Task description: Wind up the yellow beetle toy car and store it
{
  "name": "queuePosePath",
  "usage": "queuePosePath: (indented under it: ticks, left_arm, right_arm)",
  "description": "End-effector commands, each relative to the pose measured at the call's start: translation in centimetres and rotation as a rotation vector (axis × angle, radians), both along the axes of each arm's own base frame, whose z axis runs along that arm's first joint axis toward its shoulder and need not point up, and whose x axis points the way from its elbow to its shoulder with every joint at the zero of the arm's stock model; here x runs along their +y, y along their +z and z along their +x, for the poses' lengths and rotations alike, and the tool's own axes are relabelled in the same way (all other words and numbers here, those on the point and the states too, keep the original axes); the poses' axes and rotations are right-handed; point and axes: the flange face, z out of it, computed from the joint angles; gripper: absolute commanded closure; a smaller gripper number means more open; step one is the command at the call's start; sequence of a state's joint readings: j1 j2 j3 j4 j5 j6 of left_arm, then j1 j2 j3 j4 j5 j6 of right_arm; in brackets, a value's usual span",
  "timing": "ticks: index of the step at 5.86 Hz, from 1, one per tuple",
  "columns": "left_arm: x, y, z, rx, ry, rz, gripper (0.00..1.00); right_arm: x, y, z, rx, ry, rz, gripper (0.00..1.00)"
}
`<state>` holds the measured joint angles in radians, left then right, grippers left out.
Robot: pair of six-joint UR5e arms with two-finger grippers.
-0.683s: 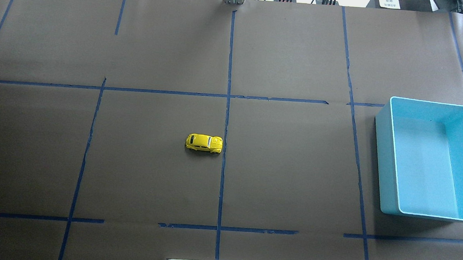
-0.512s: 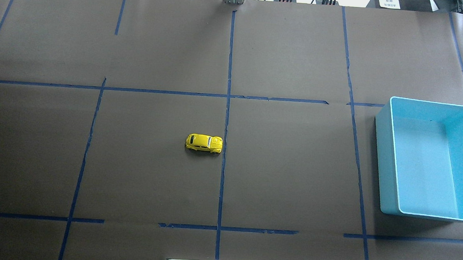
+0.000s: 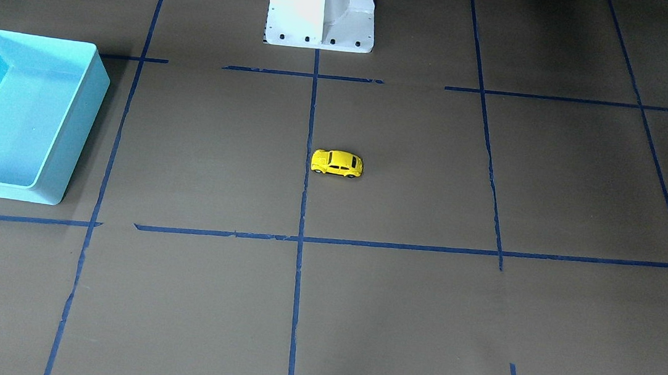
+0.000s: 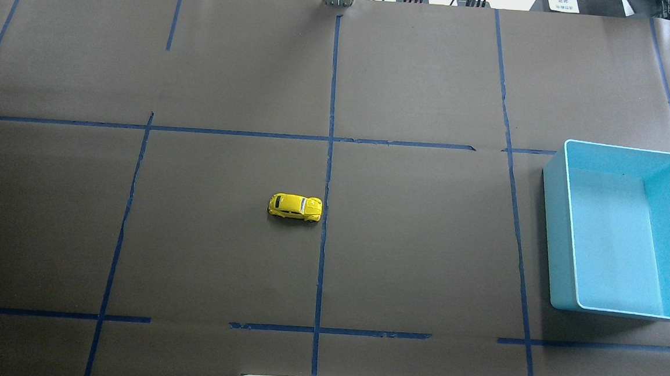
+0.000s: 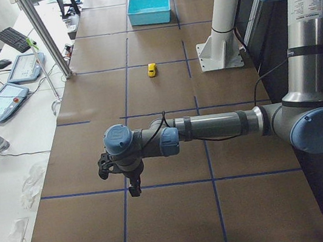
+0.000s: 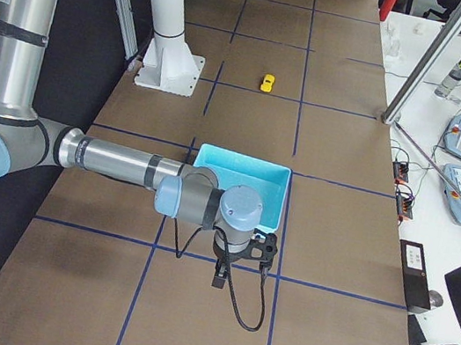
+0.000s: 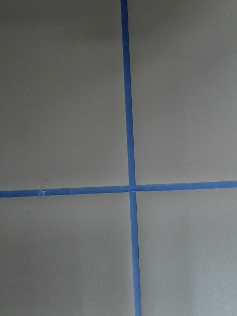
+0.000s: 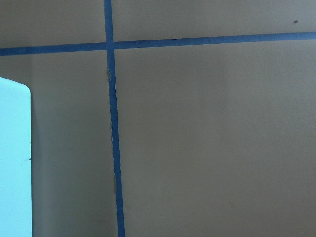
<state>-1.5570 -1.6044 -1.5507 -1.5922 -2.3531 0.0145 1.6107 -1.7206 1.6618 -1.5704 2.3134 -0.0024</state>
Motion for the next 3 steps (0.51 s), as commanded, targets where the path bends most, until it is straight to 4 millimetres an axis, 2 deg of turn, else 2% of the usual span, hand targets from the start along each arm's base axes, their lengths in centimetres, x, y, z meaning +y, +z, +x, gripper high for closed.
queuePosePath:
  ticks: [1, 3]
  left_arm:
    - [0.14, 0.14, 0.0, 0.0, 0.001, -0.002, 0.0]
    - [-0.16, -0.17, 0.08, 0.0, 0.002, 0.004, 0.0]
  right_arm:
    - [-0.2, -0.29, 0.01, 0.001, -0.004, 0.014, 0.0]
    - [-0.29, -1.13, -0.01, -0.002, -0.004, 0.03, 0.0]
